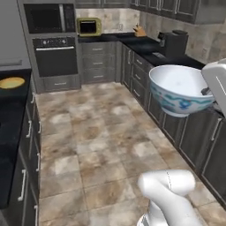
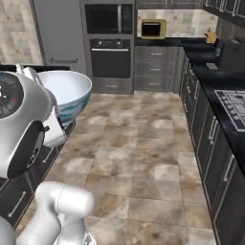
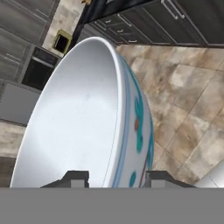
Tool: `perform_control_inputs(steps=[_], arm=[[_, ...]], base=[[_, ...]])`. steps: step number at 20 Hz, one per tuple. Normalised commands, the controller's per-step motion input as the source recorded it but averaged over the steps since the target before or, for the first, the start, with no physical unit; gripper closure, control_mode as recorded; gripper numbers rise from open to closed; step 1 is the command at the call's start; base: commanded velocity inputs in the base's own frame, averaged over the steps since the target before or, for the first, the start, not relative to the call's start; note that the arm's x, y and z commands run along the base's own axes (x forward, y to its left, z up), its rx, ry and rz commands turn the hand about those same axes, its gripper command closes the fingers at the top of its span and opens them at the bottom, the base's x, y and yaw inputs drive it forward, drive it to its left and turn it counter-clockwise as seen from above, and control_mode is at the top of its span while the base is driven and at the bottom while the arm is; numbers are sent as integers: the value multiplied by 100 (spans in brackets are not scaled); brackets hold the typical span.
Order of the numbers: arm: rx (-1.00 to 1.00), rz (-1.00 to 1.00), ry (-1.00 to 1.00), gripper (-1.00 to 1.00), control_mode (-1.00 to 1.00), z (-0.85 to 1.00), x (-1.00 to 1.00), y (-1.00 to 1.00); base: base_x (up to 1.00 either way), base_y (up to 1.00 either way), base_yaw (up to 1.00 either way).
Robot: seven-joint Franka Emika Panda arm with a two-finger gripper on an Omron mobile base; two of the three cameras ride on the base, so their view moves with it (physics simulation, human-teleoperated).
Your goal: Move the bowls from the cabinet to the plates on the dining table.
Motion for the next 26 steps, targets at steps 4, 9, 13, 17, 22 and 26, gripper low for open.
perform_control_inputs(steps=[4,9,13,17,22,26], arm=[[0,0,0,100,100,0,0,0],[0,0,0,100,100,0,0,0],[0,0,0,100,100,0,0,0],[0,0,0,100,100,0,0,0],[0,0,0,100,100,0,0,0],[0,0,0,100,100,0,0,0]], base=[[100,1,1],[100,0,4],[88,2,30],[40,16,50],[17,13,61],[22,0,64]])
